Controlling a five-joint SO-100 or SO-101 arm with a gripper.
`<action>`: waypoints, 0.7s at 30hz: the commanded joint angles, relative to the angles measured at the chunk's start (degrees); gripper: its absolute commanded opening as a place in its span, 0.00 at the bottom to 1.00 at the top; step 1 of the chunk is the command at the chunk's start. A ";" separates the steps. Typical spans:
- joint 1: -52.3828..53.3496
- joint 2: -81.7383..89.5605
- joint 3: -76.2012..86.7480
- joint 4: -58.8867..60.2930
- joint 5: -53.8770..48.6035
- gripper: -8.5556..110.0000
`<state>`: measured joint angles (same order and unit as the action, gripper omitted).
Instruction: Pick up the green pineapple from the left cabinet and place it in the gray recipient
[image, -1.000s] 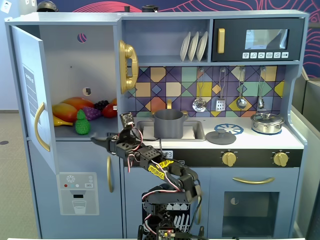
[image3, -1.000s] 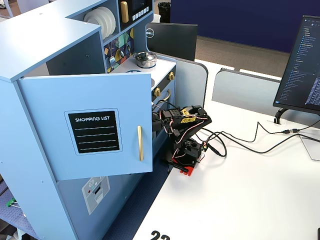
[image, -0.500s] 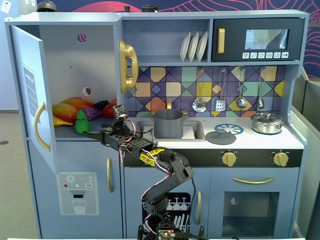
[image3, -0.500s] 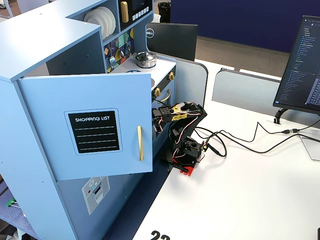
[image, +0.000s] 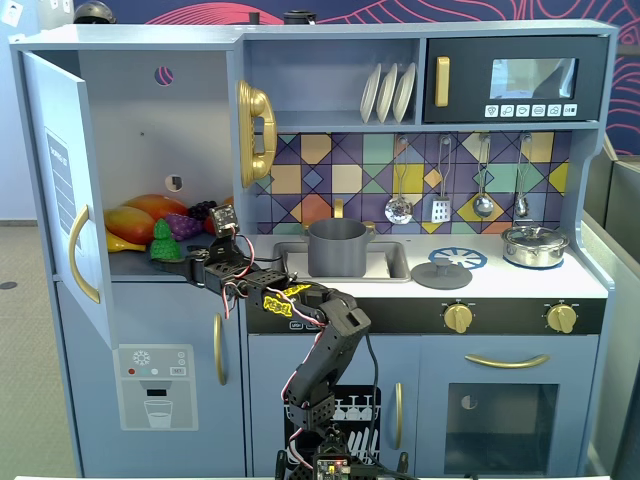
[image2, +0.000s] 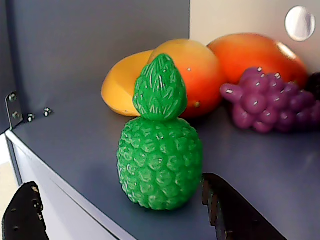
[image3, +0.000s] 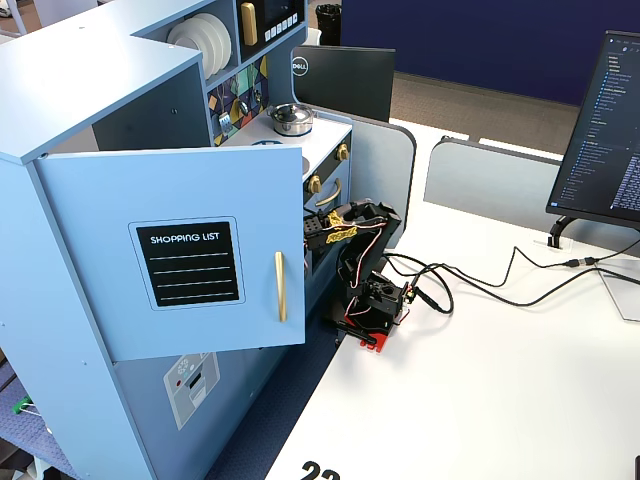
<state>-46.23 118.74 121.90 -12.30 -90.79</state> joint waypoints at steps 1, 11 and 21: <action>0.26 -1.32 -5.54 -2.29 1.58 0.37; 2.29 -9.49 -11.34 -3.43 2.02 0.36; 1.49 -19.86 -21.97 -3.08 1.05 0.35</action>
<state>-44.38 100.28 107.14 -13.62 -89.12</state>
